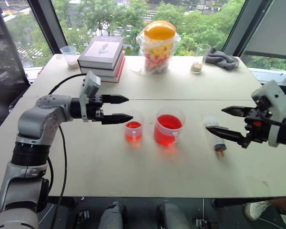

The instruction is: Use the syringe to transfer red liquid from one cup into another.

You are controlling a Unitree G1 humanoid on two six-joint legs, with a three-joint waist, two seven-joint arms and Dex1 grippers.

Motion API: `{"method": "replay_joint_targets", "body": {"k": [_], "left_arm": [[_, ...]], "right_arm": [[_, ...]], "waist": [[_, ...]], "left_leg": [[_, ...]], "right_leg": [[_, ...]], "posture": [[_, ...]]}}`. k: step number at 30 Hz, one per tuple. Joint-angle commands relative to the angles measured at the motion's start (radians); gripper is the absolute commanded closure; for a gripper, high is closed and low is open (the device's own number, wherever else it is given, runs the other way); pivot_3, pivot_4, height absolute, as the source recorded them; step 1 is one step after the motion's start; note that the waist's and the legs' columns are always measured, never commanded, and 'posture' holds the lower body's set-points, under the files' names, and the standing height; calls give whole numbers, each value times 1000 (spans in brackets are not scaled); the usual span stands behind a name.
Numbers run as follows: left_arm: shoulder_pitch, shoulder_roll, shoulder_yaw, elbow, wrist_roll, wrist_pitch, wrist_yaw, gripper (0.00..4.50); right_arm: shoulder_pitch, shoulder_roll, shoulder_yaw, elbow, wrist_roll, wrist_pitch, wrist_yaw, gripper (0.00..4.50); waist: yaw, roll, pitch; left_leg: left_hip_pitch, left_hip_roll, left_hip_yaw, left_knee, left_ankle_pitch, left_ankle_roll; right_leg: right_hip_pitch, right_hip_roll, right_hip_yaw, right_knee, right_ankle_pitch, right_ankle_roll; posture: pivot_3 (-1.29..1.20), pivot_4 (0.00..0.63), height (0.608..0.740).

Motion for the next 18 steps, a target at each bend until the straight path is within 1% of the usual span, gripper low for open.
{"method": "replay_joint_targets", "body": {"k": [1, 18], "left_arm": [[-22, 15, 28, -20, -14, -13, -4, 151], [-44, -7, 26, -4, -19, -23, -3, 151]], "right_arm": [[-1, -15, -18, -8, 6, -19, -7, 56], [-1, -22, -13, 9, -5, -31, -36, 56]], "waist": [[0, 0, 0], [0, 0, 0]], "left_leg": [[0, 0, 0, 0, 0, 0], [0, 0, 0, 0, 0, 0]], "right_leg": [[0, 0, 0, 0, 0, 0], [0, 0, 0, 0, 1, 1]], "posture": [[0, 150, 740], [0, 150, 740]]}}
